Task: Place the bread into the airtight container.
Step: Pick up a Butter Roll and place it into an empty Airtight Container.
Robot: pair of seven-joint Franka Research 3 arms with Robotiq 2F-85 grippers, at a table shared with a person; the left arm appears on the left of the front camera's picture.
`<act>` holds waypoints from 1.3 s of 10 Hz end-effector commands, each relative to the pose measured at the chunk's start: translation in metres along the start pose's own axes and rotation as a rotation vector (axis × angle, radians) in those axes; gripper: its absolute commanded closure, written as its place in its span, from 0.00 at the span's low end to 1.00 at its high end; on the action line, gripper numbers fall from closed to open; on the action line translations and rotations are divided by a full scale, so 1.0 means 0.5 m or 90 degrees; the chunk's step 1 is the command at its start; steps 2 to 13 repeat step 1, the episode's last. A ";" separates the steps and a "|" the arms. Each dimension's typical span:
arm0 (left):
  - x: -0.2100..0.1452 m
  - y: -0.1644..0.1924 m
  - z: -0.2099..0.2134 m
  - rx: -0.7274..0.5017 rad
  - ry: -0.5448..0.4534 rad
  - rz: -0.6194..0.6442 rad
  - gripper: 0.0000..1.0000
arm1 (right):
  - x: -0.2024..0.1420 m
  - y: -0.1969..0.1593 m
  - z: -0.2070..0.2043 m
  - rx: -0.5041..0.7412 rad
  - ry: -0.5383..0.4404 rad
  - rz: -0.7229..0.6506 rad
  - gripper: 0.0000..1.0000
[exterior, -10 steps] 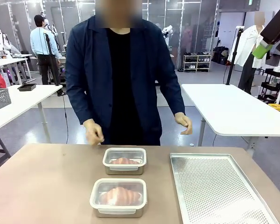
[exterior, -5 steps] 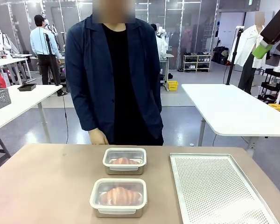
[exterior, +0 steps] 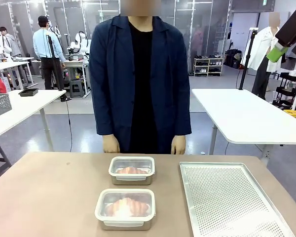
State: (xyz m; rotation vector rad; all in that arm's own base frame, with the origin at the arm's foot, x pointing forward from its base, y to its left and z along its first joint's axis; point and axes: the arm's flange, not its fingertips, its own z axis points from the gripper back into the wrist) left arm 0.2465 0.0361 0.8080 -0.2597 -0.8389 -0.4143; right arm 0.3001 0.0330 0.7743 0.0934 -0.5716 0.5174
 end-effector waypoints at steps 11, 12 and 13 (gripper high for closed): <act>0.002 -0.001 0.005 -0.003 0.007 -0.009 0.00 | -0.001 0.001 0.000 0.000 0.003 -0.001 0.00; 0.002 -0.001 0.005 -0.003 0.007 -0.009 0.00 | -0.001 0.001 0.000 0.000 0.003 -0.001 0.00; 0.002 -0.001 0.005 -0.003 0.007 -0.009 0.00 | -0.001 0.001 0.000 0.000 0.003 -0.001 0.00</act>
